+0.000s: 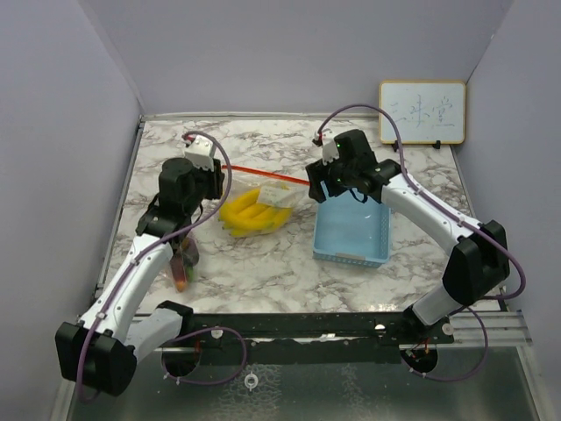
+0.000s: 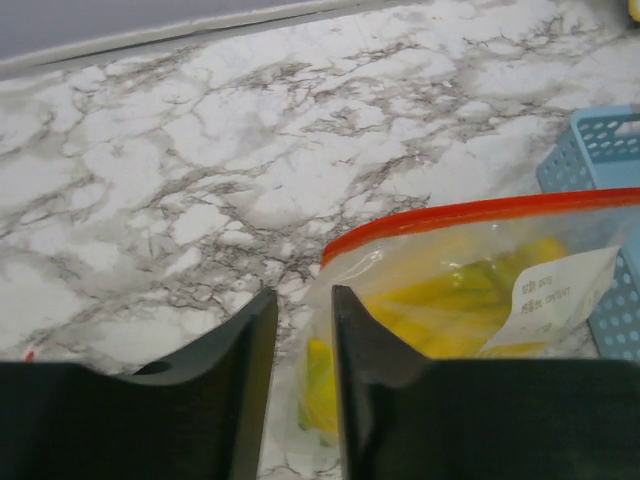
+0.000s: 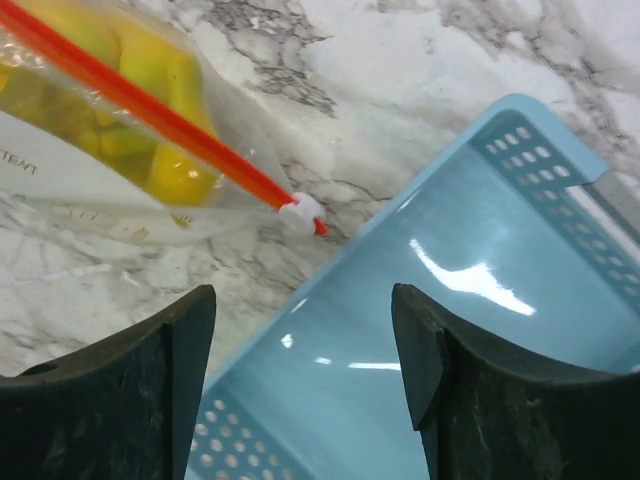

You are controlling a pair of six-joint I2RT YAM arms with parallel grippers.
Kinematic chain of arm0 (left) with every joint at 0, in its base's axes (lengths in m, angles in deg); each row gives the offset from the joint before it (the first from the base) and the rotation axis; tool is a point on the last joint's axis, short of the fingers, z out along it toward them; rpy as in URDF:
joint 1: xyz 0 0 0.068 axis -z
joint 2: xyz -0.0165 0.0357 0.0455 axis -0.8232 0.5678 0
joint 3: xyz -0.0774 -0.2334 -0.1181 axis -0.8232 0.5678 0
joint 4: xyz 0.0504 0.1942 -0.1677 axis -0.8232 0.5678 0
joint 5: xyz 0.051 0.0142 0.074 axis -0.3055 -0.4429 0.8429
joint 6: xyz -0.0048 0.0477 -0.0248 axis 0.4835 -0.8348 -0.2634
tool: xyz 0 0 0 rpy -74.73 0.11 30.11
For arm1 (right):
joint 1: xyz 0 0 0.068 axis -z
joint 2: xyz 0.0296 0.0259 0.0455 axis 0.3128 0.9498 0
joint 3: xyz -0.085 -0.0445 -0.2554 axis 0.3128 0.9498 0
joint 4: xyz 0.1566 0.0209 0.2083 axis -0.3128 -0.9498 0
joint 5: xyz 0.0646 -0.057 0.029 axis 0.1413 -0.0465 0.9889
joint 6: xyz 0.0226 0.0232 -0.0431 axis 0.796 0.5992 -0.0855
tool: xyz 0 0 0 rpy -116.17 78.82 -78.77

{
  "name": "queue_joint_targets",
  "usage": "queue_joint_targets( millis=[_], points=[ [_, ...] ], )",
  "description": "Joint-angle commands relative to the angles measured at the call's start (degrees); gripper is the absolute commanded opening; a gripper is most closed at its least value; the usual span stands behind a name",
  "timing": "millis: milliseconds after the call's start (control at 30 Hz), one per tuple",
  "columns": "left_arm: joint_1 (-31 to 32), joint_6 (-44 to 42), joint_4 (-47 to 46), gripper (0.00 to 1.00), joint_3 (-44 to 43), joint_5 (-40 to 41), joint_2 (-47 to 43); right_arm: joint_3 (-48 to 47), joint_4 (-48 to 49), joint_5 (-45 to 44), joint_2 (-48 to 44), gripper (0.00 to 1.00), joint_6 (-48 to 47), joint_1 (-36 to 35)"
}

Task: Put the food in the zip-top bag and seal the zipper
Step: Place the zipper food storage bag at the center of the board.

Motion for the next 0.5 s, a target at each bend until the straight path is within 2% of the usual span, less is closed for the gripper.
queue_joint_targets(
  millis=[0, 67, 100, 133, 167, 367, 467],
  points=[
    [-1.2, 5.6, 12.2, 0.48, -11.4, 6.2, 7.4, -2.6, -0.2, -1.6, -2.8, 0.84, 5.6, 1.0],
    [-1.2, 9.0, 20.0, 0.56, -16.8, 9.0, 12.0, -3.7, -0.1, -1.0, -3.0, 0.96, 7.6, 1.0],
    [-1.3, 10.2, 22.5, 0.64, -18.6, 9.9, 13.7, -4.4, -0.3, -0.8, -3.0, 1.00, 8.2, 1.0],
    [-1.3, 10.7, 24.2, 0.83, -19.8, 11.0, 14.9, -5.1, -0.6, -0.7, -3.0, 1.00, 8.4, 1.0],
    [-1.2, 11.8, 25.1, 0.97, -20.7, 12.4, 15.9, -5.8, -0.8, -0.9, -3.1, 1.00, 8.7, 1.0],
    [-1.2, 19.4, 28.5, 0.99, -24.2, 23.4, 18.1, -8.4, -2.0, -5.1, -4.1, 1.00, 9.9, 1.0],
    [-1.2, 19.9, 28.1, 0.99, -24.5, 25.1, 17.8, -9.4, -2.7, -6.2, -4.2, 1.00, 9.7, 1.0]
  ],
)
